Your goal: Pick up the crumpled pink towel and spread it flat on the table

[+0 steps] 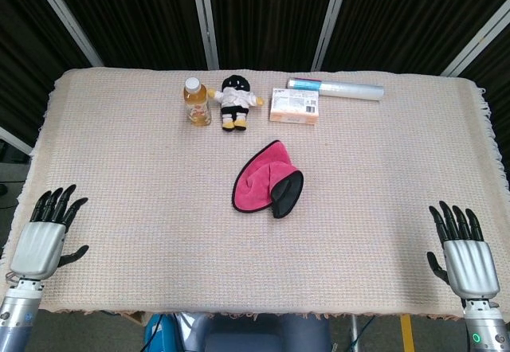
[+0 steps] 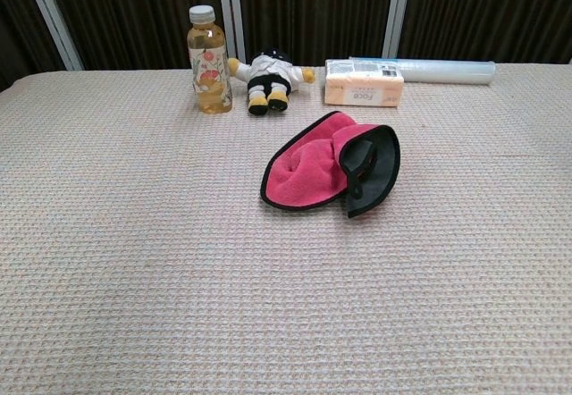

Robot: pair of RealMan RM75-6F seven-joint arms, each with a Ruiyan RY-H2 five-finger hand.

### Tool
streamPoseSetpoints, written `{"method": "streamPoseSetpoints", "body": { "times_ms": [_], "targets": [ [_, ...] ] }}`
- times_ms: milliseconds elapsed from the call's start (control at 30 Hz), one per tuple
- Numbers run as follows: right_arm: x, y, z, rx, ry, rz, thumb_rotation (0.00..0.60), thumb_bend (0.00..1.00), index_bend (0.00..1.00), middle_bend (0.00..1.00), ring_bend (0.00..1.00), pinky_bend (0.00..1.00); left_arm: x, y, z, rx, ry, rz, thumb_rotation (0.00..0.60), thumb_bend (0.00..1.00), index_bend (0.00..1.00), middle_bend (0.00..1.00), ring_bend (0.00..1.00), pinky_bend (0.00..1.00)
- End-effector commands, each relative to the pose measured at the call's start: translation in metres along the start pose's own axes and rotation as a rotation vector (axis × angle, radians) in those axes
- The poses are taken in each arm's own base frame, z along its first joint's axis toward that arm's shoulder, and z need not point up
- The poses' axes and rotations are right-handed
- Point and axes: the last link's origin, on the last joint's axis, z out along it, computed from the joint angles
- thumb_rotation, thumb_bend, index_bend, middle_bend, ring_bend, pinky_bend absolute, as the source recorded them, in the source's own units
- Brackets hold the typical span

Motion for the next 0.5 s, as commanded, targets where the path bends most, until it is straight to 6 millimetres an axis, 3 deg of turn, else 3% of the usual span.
{"method": "streamPoseSetpoints", "body": {
  "times_ms": [33,167,500],
  "targets": [
    [0.0,0.002,0.003,-0.009,0.0,0.002,0.6,0.35,0.0,0.0,0.0,0.0,-0.002,0.015,0.018,-0.04,0.014,-0.015,0.6,0.13,0.31,0.04,0.0,0.0],
    [-0.001,0.004,0.007,-0.024,-0.003,0.003,0.6,0.35,0.0,0.0,0.0,0.0,-0.004,0.044,0.05,-0.119,0.036,-0.003,0.6,0.17,0.43,0.09,0.0,0.0],
    [-0.004,0.015,0.018,-0.079,-0.014,0.012,0.6,0.35,0.0,0.0,0.0,0.0,-0.038,0.126,0.121,-0.27,-0.043,0.068,0.6,0.23,0.45,0.11,0.0,0.0]
  ]
}}
